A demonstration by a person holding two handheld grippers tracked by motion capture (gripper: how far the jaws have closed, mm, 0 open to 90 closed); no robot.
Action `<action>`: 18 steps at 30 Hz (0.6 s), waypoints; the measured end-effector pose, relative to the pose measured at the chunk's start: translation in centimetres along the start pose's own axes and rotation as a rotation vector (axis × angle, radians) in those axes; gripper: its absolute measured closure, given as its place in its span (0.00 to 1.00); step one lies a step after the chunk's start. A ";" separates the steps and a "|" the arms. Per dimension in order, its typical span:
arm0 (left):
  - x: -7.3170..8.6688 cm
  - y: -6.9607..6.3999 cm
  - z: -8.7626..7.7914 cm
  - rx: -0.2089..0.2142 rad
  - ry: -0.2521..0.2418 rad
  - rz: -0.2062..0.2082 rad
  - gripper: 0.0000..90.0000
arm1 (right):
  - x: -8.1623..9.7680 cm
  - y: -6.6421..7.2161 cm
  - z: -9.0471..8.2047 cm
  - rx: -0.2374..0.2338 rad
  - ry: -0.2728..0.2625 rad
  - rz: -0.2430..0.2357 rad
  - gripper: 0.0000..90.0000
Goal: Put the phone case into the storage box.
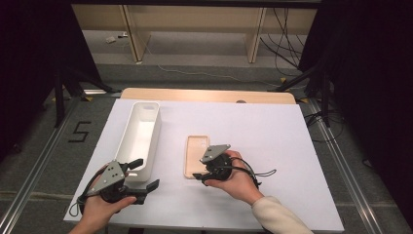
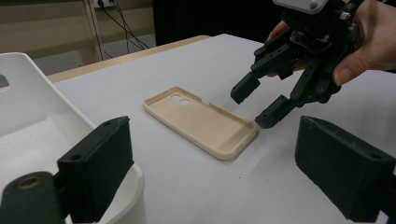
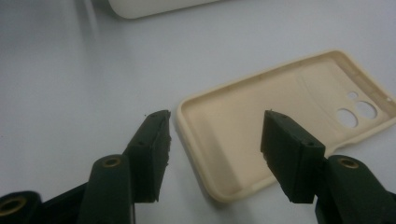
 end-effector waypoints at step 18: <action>0.0 0.0 0.0 0.003 0.000 0.006 0.12 | 1.0 0.5 2.1 -0.034 0.096 -0.032 0.57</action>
Point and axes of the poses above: each handheld gripper's, and its own axes: z roughly forward along the jaws, x roughly out of its underside, y roughly to its left, the point moved 8 cm from there along z, roughly forward along the jaws, and after that the axes turned 3 degrees about -y, right-handed, at the moved point
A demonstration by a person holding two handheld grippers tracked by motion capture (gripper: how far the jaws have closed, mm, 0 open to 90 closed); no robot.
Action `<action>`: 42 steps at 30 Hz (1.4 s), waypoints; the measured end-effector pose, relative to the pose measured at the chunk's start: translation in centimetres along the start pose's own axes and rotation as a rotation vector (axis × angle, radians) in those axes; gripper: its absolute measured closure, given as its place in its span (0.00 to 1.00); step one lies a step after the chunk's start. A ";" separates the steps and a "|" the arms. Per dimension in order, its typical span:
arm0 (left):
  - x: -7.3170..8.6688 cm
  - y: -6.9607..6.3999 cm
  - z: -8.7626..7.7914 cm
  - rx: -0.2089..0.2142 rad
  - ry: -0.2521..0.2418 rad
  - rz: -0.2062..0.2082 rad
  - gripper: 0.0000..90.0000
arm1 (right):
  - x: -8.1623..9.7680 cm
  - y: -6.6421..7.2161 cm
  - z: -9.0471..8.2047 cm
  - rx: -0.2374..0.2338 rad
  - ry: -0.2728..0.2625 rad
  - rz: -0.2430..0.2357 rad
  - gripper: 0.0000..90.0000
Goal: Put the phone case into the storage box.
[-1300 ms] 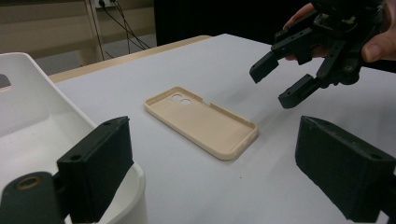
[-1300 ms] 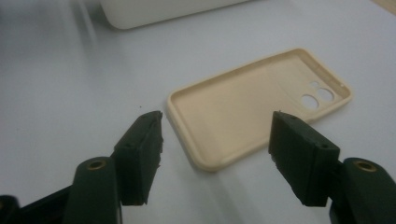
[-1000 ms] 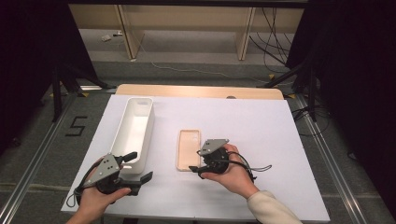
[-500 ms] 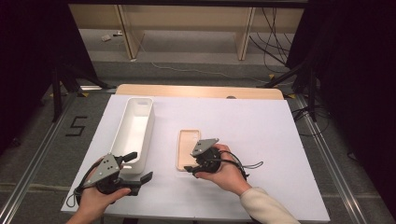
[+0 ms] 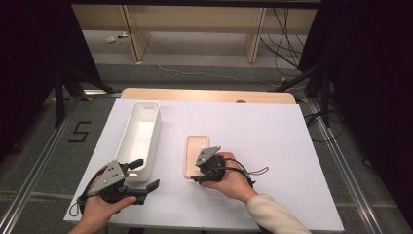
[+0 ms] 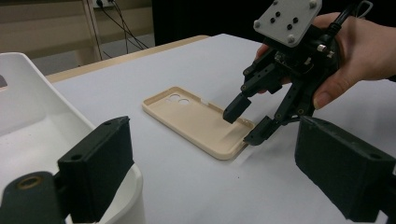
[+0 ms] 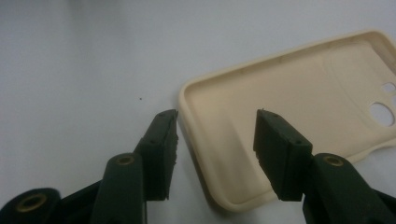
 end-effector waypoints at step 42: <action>0.0 -0.1 0.0 0.007 0.000 -0.003 0.12 | 0.4 0.3 0.8 -0.028 0.070 -0.111 0.78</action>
Point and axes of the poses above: each handheld gripper's, and its own axes: z roughly forward along the jaws, x roughly out of its underside, y roughly to its left, the point moved 8 cm from there along z, roughly forward along the jaws, and after that the axes turned 3 degrees about -y, right-handed, at the moved point
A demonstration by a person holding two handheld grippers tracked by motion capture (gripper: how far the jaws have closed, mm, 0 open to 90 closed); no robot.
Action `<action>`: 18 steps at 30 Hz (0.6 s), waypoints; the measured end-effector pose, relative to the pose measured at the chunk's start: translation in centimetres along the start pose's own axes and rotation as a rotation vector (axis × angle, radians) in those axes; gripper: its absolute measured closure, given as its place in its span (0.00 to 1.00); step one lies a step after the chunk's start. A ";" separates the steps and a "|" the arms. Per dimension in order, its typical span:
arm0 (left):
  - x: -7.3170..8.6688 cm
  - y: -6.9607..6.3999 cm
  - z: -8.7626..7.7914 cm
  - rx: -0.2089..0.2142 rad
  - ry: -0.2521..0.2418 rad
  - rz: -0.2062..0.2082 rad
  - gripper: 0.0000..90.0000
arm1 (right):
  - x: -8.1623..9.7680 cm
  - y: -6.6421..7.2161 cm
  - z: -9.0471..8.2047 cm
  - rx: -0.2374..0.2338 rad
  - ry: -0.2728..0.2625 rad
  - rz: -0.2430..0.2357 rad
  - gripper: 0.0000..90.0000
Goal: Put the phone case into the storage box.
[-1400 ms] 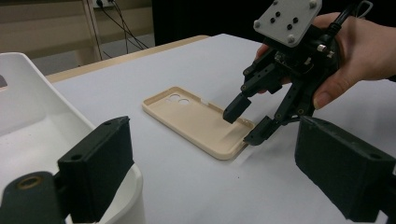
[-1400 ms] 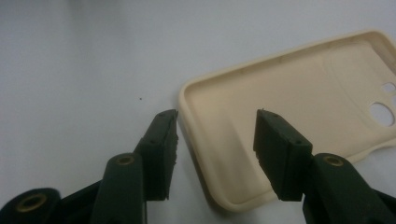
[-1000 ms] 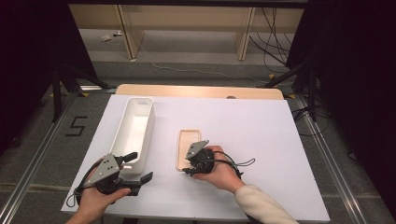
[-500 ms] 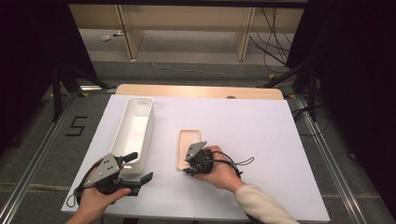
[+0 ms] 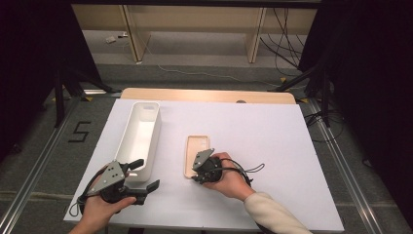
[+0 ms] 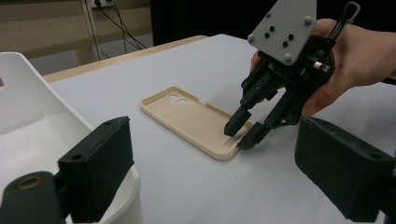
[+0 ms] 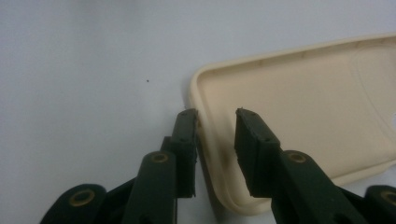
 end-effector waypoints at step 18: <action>0.0 0.0 0.0 0.002 0.000 0.003 0.12 | 0.0 0.2 -0.1 -0.001 0.015 -0.044 0.86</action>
Point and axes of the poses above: each handheld gripper's, and its own axes: z roughly forward along the jaws, x roughly out of its underside, y roughly to its left, the point moved 8 cm from there along z, roughly forward along the jaws, and after that the axes turned 3 degrees about -y, right-handed, at the moved point
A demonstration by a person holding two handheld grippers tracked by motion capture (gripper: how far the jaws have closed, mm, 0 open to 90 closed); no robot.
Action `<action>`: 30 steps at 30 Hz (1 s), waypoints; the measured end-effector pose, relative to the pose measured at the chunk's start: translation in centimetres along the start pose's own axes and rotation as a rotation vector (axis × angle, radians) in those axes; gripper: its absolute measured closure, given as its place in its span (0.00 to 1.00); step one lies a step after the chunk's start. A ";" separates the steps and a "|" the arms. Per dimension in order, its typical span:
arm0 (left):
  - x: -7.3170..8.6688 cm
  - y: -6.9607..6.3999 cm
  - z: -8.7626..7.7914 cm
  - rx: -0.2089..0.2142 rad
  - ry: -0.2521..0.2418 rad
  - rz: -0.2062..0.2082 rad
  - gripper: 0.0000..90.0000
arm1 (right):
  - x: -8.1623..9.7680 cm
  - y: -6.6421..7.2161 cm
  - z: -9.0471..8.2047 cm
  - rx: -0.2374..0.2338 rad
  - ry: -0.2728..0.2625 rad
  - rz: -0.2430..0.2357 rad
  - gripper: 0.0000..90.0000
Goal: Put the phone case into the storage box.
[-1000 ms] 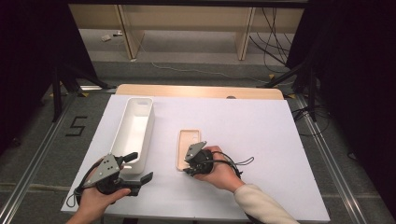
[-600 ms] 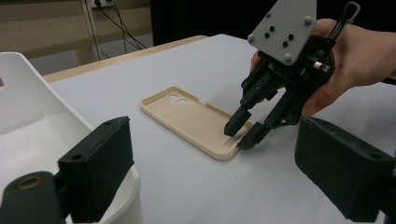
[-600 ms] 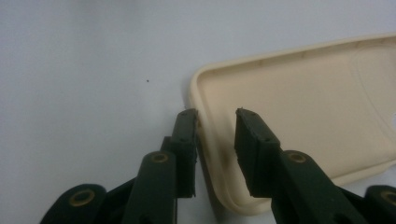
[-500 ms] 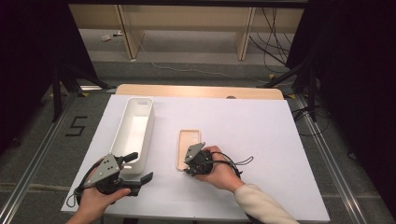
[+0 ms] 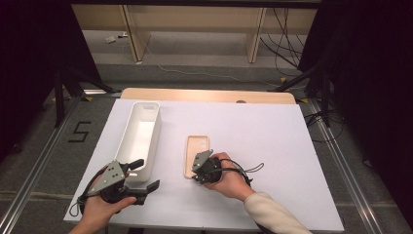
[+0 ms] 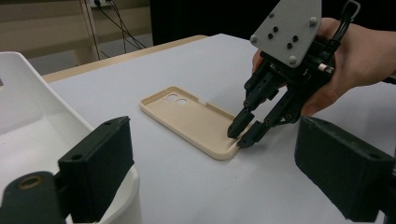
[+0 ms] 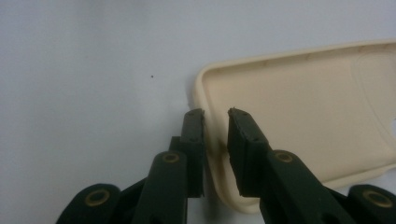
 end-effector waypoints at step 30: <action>0.0 0.0 0.0 -0.001 -0.001 -0.004 0.13 | 0.0 0.1 0.0 -0.013 0.010 -0.033 0.92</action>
Point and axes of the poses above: each handheld gripper's, and its own axes: z roughly forward along the jaws, x roughly out of its underside, y roughly to its left, the point moved 8 cm from there along z, roughly forward along the jaws, and after that the axes turned 3 degrees about -y, right-handed, at the moved point
